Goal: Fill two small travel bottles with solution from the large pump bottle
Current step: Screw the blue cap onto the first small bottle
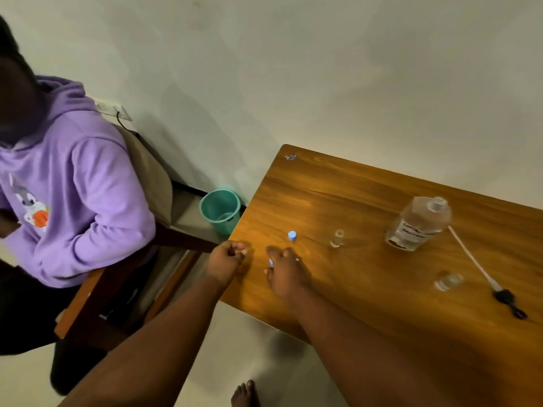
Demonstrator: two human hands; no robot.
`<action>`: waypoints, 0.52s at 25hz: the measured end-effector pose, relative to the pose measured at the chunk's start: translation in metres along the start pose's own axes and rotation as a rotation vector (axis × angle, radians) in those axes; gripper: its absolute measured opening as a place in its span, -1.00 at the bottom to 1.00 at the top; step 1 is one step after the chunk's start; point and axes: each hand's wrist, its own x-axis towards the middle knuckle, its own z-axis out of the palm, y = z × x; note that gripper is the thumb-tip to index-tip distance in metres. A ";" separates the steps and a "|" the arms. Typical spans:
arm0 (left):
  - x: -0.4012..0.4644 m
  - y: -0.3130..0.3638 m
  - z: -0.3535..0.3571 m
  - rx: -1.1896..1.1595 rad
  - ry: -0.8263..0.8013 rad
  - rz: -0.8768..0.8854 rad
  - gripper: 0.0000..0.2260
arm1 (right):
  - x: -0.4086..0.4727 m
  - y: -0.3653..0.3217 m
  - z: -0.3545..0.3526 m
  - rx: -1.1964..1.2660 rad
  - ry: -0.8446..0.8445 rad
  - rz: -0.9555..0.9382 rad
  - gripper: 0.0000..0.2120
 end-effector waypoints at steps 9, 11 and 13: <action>0.042 0.017 0.039 0.175 -0.215 0.146 -0.81 | 0.027 0.014 0.012 0.102 0.158 0.069 -0.69; 0.044 0.017 0.051 0.188 -0.245 0.163 -0.82 | 0.028 0.021 -0.002 0.192 0.265 0.079 -0.72; 0.041 0.021 0.062 0.191 -0.257 0.192 -0.85 | 0.027 0.029 -0.028 0.266 0.415 0.079 -0.75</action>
